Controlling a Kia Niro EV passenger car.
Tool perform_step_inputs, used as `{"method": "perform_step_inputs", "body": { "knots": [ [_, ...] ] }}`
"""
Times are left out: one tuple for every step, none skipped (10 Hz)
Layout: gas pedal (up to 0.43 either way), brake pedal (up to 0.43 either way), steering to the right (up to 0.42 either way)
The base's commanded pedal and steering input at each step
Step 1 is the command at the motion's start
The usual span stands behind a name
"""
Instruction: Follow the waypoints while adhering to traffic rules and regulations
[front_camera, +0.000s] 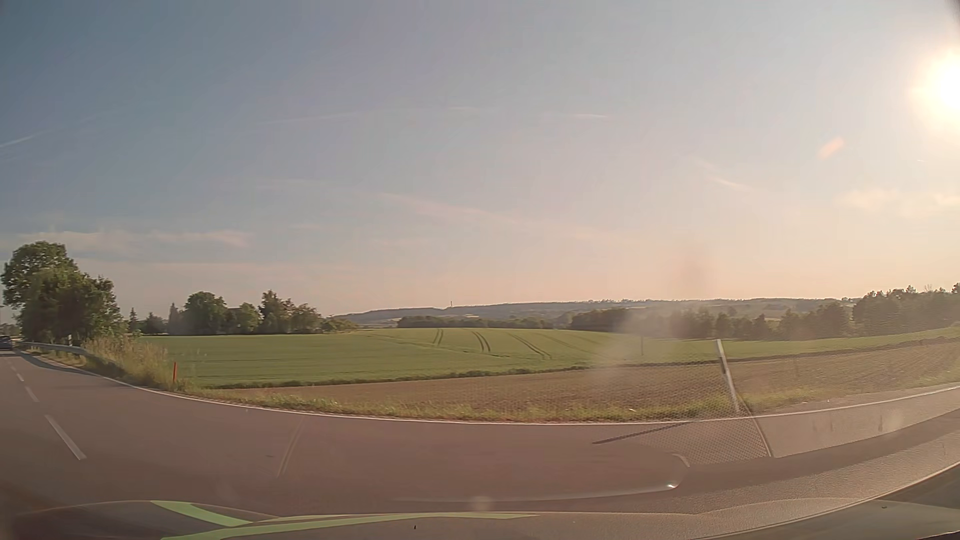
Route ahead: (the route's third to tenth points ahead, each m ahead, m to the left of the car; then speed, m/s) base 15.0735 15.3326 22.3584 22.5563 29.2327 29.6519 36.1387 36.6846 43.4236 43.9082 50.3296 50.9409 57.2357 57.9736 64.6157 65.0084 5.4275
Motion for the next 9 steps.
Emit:
{"method": "perform_step_inputs", "body": {
  "knots": [
    [0.067, 0.0, -0.381],
    [0.079, 0.0, -0.389],
    [0.087, 0.0, -0.395],
    [0.098, 0.0, -0.397],
    [0.098, 0.0, -0.396],
    [0.11, 0.0, -0.396],
    [0.13, 0.0, -0.394],
    [0.138, 0.0, -0.391],
    [0.169, 0.0, -0.387]
  ]
}}
